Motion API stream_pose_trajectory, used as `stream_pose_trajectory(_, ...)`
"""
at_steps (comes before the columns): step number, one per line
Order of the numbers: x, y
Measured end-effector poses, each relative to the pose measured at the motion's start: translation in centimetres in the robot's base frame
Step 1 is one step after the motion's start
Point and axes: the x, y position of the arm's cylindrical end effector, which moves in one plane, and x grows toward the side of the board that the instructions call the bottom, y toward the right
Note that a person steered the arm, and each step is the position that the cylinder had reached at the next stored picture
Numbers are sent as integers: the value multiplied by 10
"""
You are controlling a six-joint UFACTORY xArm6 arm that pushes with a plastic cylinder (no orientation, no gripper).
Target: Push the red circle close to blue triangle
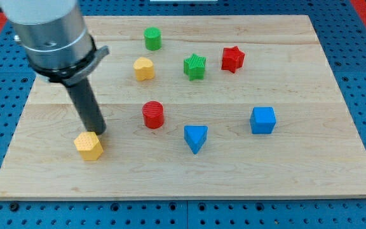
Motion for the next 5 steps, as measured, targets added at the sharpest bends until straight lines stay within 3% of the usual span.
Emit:
stream_pose_trajectory(2,0,47)
stream_pose_trajectory(5,3,62)
